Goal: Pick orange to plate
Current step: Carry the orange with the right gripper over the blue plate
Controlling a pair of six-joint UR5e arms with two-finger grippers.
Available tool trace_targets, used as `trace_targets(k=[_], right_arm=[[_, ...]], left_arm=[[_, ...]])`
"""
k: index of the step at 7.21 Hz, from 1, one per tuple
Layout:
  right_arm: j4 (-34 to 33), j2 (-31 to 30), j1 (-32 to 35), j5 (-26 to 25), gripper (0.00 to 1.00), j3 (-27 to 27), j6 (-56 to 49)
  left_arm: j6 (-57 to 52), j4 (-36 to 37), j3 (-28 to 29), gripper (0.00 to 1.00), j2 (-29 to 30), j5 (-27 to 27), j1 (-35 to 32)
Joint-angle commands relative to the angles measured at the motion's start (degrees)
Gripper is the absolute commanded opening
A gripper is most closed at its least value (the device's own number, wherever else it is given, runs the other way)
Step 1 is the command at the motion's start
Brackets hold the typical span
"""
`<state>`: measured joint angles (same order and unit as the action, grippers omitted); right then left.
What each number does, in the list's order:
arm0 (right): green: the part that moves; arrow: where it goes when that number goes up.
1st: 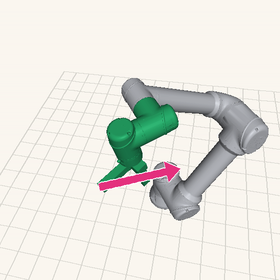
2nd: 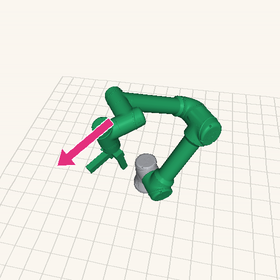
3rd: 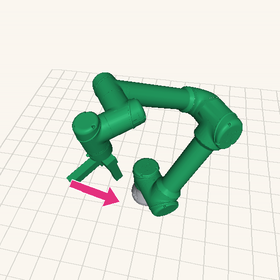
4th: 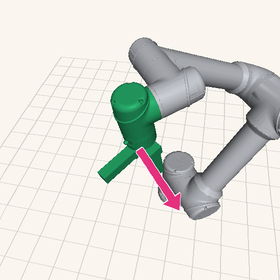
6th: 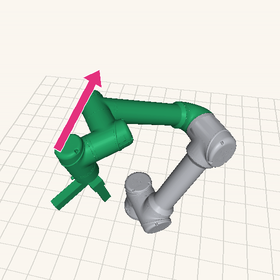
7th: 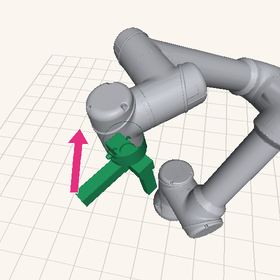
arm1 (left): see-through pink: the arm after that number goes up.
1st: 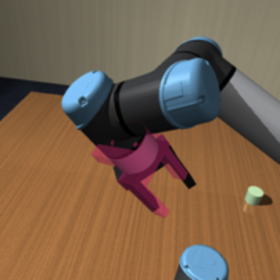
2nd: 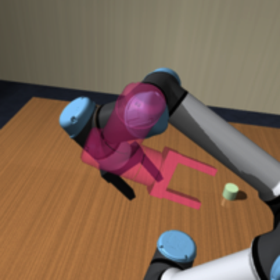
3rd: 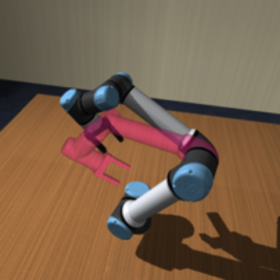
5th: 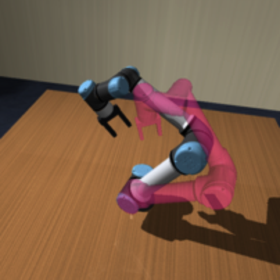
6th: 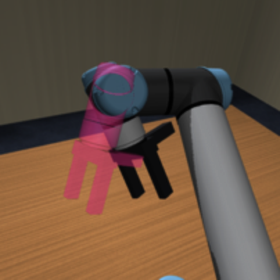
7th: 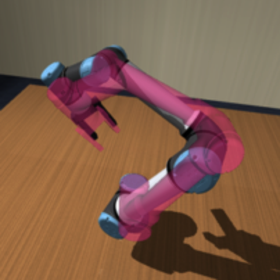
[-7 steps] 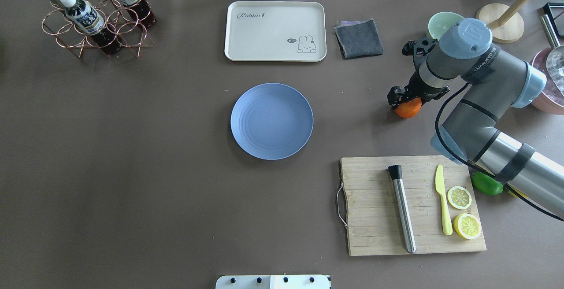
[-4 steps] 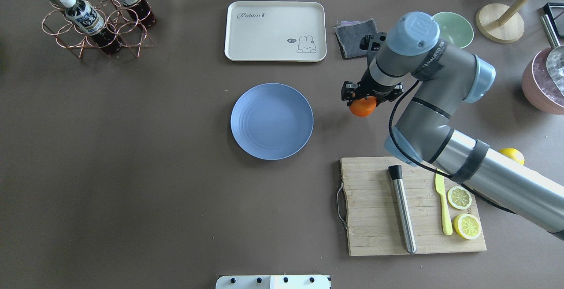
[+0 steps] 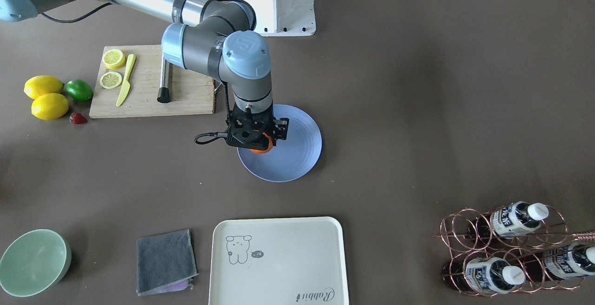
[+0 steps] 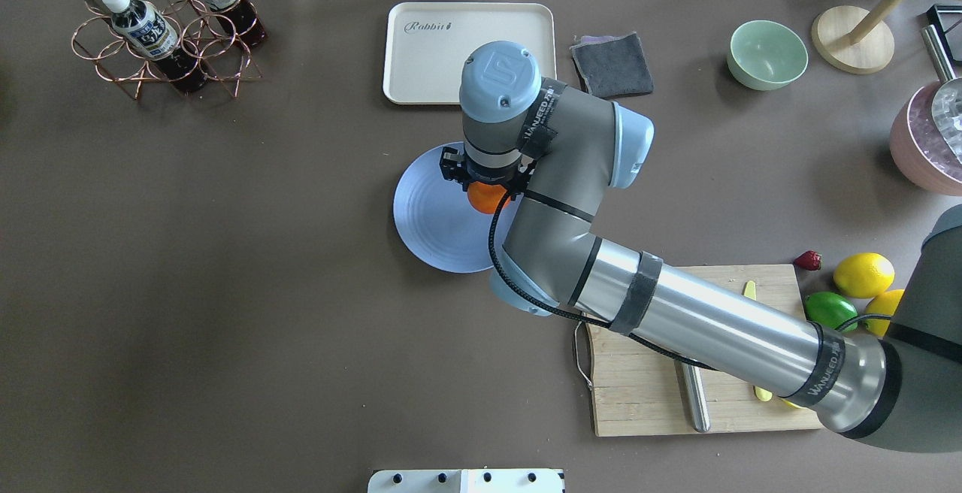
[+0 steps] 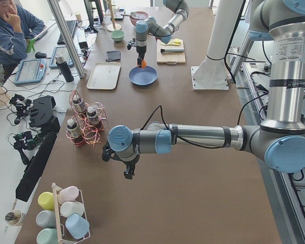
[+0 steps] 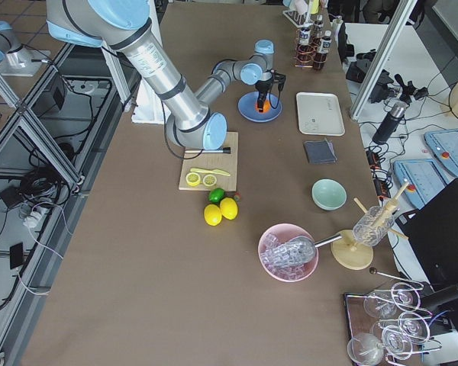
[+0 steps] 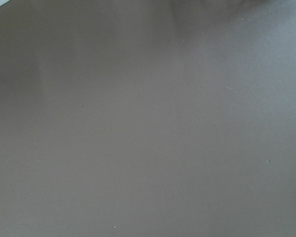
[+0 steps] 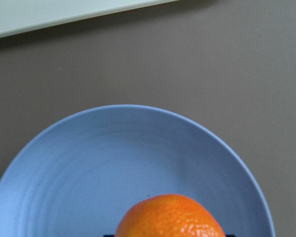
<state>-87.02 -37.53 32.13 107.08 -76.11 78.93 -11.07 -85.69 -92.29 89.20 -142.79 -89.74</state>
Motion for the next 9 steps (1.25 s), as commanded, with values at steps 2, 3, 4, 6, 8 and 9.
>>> trace_targets(k=[2,3,4,6,8,9], right_arm=[[0.1,2.8,-3.4,-3.8,0.0,3.6,2.3],[0.2,3.0,-3.5,-4.0,0.0,4.3,2.2],[0.2,3.1,-3.3,-4.0,0.3,4.3,2.0],[0.2,3.2,-2.5,-3.8,1.0,4.5,-0.4],[0.2,3.7,-0.1,-1.7,1.0,3.3,-2.8],[-0.2,3.3,3.1,3.8,1.0,2.1,-5.9]], left_arm=[[0.0,0.0,-0.2,0.98,-0.7,0.0,0.0],[0.0,0.0,-0.1,0.98,-0.7,0.0,0.0],[0.0,0.0,-0.1,0.98,-0.7,0.0,-0.1],[0.0,0.0,-0.1,0.98,-0.7,0.0,0.0],[0.0,0.0,-0.1,0.98,-0.8,0.1,0.0],[0.0,0.0,0.0,0.98,-0.9,0.1,-0.1]])
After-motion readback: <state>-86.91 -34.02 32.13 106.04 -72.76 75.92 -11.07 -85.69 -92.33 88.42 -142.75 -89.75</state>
